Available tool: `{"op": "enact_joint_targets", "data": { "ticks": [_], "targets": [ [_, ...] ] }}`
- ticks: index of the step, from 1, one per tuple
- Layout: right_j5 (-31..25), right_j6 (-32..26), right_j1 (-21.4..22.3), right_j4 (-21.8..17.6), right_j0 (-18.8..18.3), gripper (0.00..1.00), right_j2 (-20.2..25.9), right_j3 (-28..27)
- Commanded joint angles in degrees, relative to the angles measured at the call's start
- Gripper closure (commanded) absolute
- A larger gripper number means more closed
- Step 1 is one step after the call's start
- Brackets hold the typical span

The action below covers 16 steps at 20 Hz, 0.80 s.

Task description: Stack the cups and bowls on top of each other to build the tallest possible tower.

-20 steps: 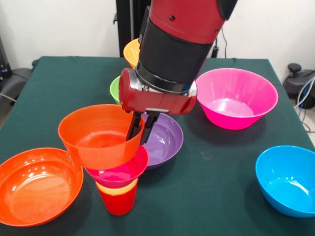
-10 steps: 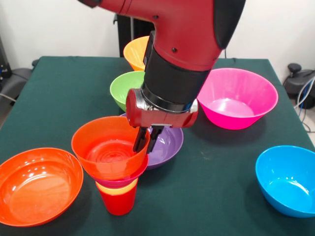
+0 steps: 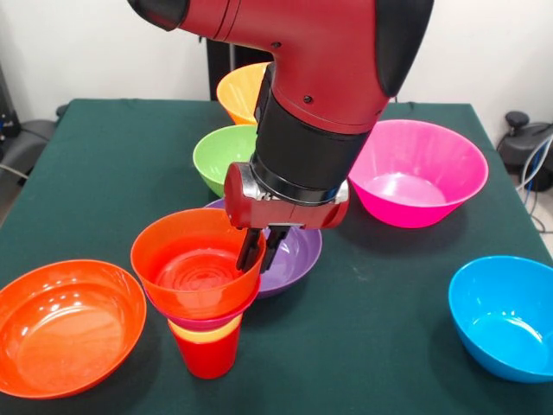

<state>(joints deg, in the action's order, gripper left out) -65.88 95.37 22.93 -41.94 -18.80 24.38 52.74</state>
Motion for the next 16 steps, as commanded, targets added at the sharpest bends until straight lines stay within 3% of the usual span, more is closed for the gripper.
{"op": "enact_joint_targets", "data": {
  "ticks": [1, 16],
  "targets": [
    [1.02, -9.24, 0.39, -3.19, 1.05, 1.00, -1.42, 1.33],
    [-0.19, -8.30, 0.63, -2.87, 1.58, 1.00, -2.65, 1.78]
  ]
}}
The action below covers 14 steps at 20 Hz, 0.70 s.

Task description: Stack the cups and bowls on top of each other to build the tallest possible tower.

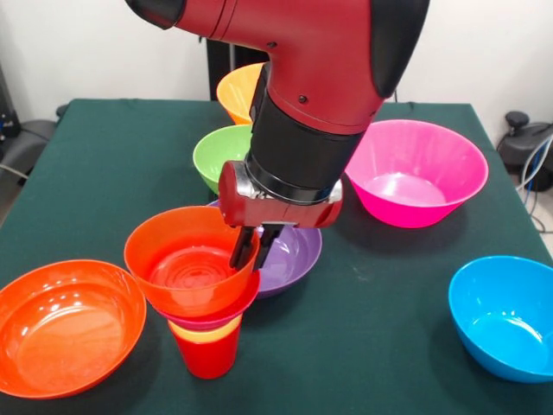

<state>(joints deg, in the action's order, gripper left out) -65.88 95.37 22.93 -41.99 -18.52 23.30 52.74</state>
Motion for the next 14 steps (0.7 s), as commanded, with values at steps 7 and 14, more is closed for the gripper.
{"op": "enact_joint_targets", "data": {
  "ticks": [7, 14],
  "targets": [
    [-0.32, -8.43, 0.44, -2.34, 1.65, 1.00, -2.06, 1.39],
    [-0.72, -8.52, 0.48, -1.85, 1.75, 1.00, -2.28, 1.28]
  ]
}}
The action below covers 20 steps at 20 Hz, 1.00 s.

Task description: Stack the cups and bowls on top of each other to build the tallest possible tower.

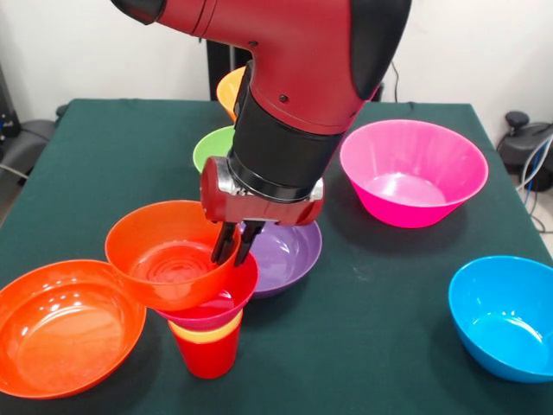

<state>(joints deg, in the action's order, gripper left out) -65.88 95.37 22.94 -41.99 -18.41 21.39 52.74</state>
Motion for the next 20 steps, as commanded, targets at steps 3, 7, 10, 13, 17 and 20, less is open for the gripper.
{"op": "enact_joint_targets", "data": {
  "ticks": [3, 7, 10, 13, 17, 20],
  "targets": [
    [-1.08, -8.63, 0.43, -1.61, 1.69, 1.00, -0.35, 1.16],
    [-1.40, -8.40, 0.28, -1.33, 1.71, 1.00, -0.35, 0.87],
    [-1.81, -8.36, 0.25, -1.33, 1.85, 1.00, -0.45, 0.81],
    [-2.43, -8.31, -0.27, -1.44, 2.15, 1.00, -0.42, 0.05],
    [-2.75, -7.96, -0.33, -1.32, 2.36, 1.00, -0.57, 0.09],
    [-2.73, -7.65, -0.30, -1.17, 2.34, 1.00, -0.68, 0.28]
  ]
}}
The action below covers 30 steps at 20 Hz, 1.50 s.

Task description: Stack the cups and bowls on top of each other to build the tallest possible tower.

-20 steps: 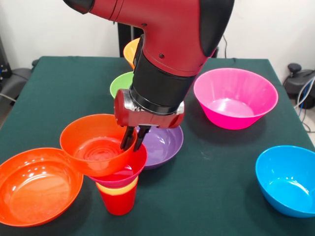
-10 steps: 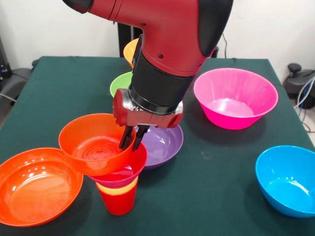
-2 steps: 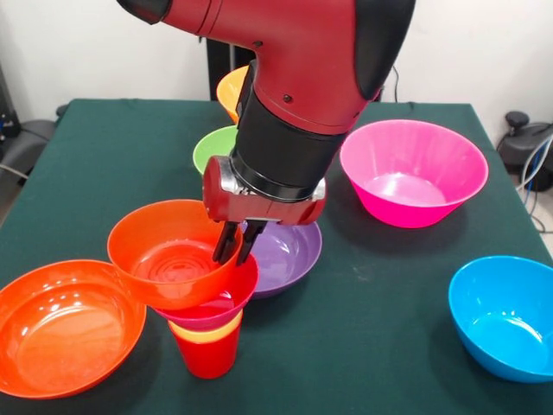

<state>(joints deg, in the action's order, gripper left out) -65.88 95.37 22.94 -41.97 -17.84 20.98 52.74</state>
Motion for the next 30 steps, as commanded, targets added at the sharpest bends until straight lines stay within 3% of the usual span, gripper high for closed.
{"op": "enact_joint_targets", "data": {
  "ticks": [1, 30],
  "targets": [
    [-2.73, -7.54, -0.29, -1.12, 1.77, 1.00, -0.31, 0.35],
    [-3.16, -4.77, -0.44, 1.51, 2.35, 1.00, -0.23, 1.82]
  ]
}}
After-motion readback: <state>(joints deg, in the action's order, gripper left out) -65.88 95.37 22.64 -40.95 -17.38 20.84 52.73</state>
